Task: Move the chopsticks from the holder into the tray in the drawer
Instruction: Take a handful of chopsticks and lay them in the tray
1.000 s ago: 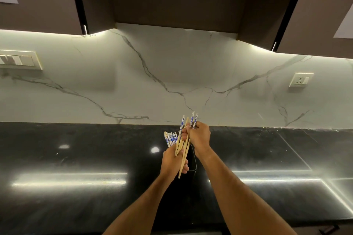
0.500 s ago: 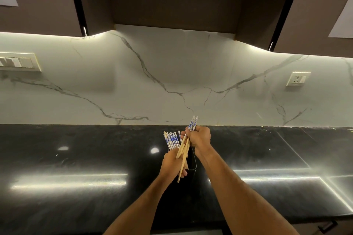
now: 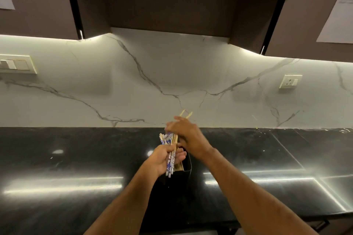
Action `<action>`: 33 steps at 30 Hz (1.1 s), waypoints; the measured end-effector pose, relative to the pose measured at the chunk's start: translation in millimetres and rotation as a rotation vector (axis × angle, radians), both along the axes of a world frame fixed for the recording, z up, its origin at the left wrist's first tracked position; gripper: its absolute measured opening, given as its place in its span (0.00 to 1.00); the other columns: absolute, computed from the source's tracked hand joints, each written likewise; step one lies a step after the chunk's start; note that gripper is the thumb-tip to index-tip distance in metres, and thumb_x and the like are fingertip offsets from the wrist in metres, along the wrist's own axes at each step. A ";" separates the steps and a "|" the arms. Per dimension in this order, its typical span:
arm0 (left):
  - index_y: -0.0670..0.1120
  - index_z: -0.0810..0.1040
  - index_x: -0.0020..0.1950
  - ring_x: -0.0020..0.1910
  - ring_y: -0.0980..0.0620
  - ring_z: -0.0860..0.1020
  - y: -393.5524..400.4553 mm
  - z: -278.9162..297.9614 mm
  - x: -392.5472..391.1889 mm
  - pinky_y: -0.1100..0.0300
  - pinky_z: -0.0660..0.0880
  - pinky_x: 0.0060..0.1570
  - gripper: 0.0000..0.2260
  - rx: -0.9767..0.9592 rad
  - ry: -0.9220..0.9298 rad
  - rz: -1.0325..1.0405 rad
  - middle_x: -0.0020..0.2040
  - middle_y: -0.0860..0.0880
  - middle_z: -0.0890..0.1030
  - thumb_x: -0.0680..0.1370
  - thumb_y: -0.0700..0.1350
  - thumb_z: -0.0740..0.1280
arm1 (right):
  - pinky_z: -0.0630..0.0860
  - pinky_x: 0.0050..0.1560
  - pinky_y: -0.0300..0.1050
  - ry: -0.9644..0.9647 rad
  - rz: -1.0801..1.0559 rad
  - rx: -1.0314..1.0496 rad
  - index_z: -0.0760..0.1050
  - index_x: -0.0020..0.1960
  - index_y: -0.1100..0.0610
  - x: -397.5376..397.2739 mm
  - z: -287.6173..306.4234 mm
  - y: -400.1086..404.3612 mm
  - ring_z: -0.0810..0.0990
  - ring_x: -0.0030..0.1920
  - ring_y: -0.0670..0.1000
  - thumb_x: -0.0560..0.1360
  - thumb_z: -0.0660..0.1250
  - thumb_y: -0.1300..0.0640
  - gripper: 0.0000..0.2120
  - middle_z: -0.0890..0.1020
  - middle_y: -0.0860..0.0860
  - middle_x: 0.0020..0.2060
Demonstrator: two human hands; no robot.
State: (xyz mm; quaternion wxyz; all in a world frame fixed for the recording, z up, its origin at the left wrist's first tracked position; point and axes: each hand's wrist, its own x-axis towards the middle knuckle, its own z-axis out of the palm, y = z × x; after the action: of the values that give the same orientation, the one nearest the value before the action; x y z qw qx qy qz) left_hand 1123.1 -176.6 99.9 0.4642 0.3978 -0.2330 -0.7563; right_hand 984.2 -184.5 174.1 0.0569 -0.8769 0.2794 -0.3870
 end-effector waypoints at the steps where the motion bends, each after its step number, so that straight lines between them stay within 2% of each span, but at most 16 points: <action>1: 0.35 0.79 0.57 0.41 0.43 0.87 -3.7 6.7 2.1 0.52 0.84 0.37 0.11 -0.024 0.075 -0.002 0.43 0.37 0.86 0.85 0.38 0.58 | 0.67 0.75 0.58 0.119 0.045 -0.052 0.83 0.57 0.61 -1.7 -8.8 1.9 0.80 0.65 0.56 0.76 0.69 0.66 0.10 0.85 0.56 0.56; 4: 0.35 0.79 0.60 0.41 0.42 0.87 -11.0 19.7 11.5 0.51 0.85 0.39 0.13 -0.012 0.211 -0.057 0.45 0.37 0.85 0.84 0.38 0.55 | 0.65 0.76 0.61 0.334 0.069 -0.029 0.80 0.64 0.62 -11.5 -28.8 5.0 0.72 0.73 0.59 0.77 0.70 0.67 0.16 0.80 0.58 0.67; 6: 0.34 0.81 0.59 0.41 0.40 0.86 -12.1 21.9 17.3 0.50 0.84 0.37 0.13 0.028 0.213 -0.102 0.46 0.36 0.84 0.80 0.37 0.60 | 0.64 0.76 0.59 0.348 0.019 0.186 0.75 0.71 0.54 -13.0 -31.1 10.2 0.70 0.75 0.55 0.80 0.64 0.59 0.19 0.74 0.53 0.73; 8: 0.34 0.81 0.61 0.41 0.40 0.86 -12.4 19.2 20.7 0.49 0.84 0.37 0.14 0.044 0.164 -0.129 0.47 0.36 0.84 0.80 0.37 0.61 | 0.74 0.68 0.56 0.288 -0.012 0.458 0.69 0.70 0.40 -11.2 -27.5 15.8 0.78 0.65 0.46 0.80 0.61 0.44 0.19 0.76 0.44 0.67; 10: 0.34 0.78 0.65 0.43 0.39 0.86 -14.6 13.1 21.8 0.49 0.83 0.38 0.15 0.061 0.144 -0.106 0.49 0.35 0.85 0.83 0.38 0.58 | 0.79 0.60 0.51 0.251 -0.038 0.533 0.66 0.65 0.34 -10.6 -26.0 16.2 0.82 0.55 0.44 0.79 0.61 0.40 0.15 0.80 0.42 0.58; 12: 0.34 0.76 0.67 0.46 0.39 0.86 -16.6 8.0 20.7 0.48 0.84 0.40 0.16 0.052 0.135 -0.061 0.52 0.35 0.85 0.84 0.39 0.57 | 0.79 0.57 0.47 0.249 -0.041 0.558 0.67 0.63 0.34 -12.7 -28.5 16.1 0.82 0.52 0.43 0.79 0.61 0.41 0.13 0.80 0.41 0.53; 15: 0.34 0.75 0.68 0.57 0.39 0.84 -18.6 5.0 17.5 0.47 0.84 0.47 0.16 0.037 0.120 -0.039 0.61 0.34 0.83 0.85 0.40 0.56 | 0.78 0.58 0.46 0.254 -0.050 0.596 0.67 0.65 0.37 -13.9 -30.9 18.7 0.81 0.51 0.43 0.79 0.58 0.42 0.14 0.77 0.38 0.52; 18: 0.33 0.76 0.67 0.60 0.40 0.83 -19.3 6.6 16.6 0.48 0.83 0.52 0.15 0.028 0.130 -0.061 0.62 0.35 0.82 0.85 0.39 0.57 | 0.78 0.62 0.50 0.316 -0.028 0.488 0.65 0.71 0.40 -14.7 -33.0 20.6 0.80 0.55 0.45 0.80 0.57 0.42 0.19 0.77 0.40 0.59; 21: 0.33 0.79 0.64 0.54 0.42 0.86 -20.3 8.4 17.5 0.49 0.83 0.50 0.13 0.046 0.102 -0.067 0.55 0.37 0.85 0.83 0.36 0.61 | 0.72 0.69 0.59 0.547 -0.046 0.234 0.70 0.74 0.55 -22.7 -39.4 14.4 0.74 0.67 0.59 0.82 0.59 0.58 0.20 0.73 0.57 0.70; 23: 0.33 0.80 0.62 0.47 0.43 0.86 -19.6 11.2 14.2 0.49 0.83 0.45 0.12 0.056 0.068 -0.077 0.50 0.37 0.86 0.82 0.34 0.62 | 0.74 0.67 0.59 0.620 -0.004 -0.014 0.74 0.70 0.61 -25.2 -47.2 13.4 0.72 0.68 0.61 0.80 0.63 0.65 0.18 0.75 0.62 0.67; 25: 0.33 0.81 0.59 0.43 0.43 0.84 -20.0 14.5 8.5 0.48 0.83 0.43 0.11 0.058 0.003 -0.048 0.45 0.38 0.84 0.82 0.33 0.61 | 0.75 0.68 0.54 0.653 0.045 -0.282 0.78 0.64 0.62 -25.5 -56.0 9.7 0.73 0.69 0.59 0.77 0.70 0.64 0.16 0.79 0.59 0.62; 27: 0.34 0.81 0.56 0.43 0.42 0.82 -23.2 17.6 2.9 0.47 0.83 0.45 0.11 0.045 -0.086 0.039 0.44 0.38 0.82 0.82 0.33 0.59 | 0.66 0.75 0.56 0.679 0.018 -0.340 0.76 0.66 0.61 -25.4 -61.5 7.7 0.68 0.75 0.61 0.74 0.74 0.64 0.21 0.78 0.59 0.67; 29: 0.34 0.80 0.57 0.49 0.39 0.81 -28.7 19.4 -2.4 0.41 0.81 0.56 0.12 0.035 -0.127 0.160 0.48 0.36 0.81 0.83 0.33 0.58 | 0.59 0.78 0.55 0.614 -0.022 -0.301 0.72 0.72 0.60 -30.2 -65.6 7.6 0.63 0.78 0.58 0.74 0.72 0.65 0.26 0.72 0.59 0.73; 30: 0.34 0.80 0.58 0.49 0.38 0.81 -30.1 20.6 -4.2 0.40 0.79 0.59 0.11 0.031 -0.104 0.217 0.48 0.36 0.81 0.84 0.33 0.59 | 0.61 0.78 0.53 0.502 -0.045 -0.247 0.72 0.73 0.60 -32.6 -68.1 8.9 0.65 0.77 0.56 0.75 0.71 0.66 0.26 0.71 0.58 0.74; 31: 0.34 0.79 0.58 0.46 0.39 0.81 -31.1 21.9 -5.6 0.41 0.80 0.56 0.10 0.021 -0.071 0.269 0.45 0.37 0.81 0.84 0.34 0.59 | 0.65 0.76 0.50 0.311 -0.095 -0.170 0.73 0.72 0.60 -32.7 -70.2 10.6 0.69 0.75 0.54 0.76 0.69 0.66 0.24 0.74 0.57 0.73; 33: 0.35 0.78 0.57 0.36 0.45 0.80 -33.6 25.0 -6.3 0.49 0.81 0.45 0.08 -0.020 -0.025 0.351 0.38 0.41 0.79 0.85 0.35 0.60 | 0.78 0.65 0.47 -0.261 -0.294 0.134 0.78 0.68 0.60 -24.2 -75.0 15.9 0.82 0.64 0.51 0.78 0.66 0.68 0.19 0.82 0.57 0.64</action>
State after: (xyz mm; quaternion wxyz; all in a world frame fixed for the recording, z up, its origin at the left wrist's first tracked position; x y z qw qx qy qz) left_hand 1116.8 -210.2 124.9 0.5902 0.4371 -0.1734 -0.6562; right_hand 960.0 -168.6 99.2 0.0938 -0.7633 0.4199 -0.4820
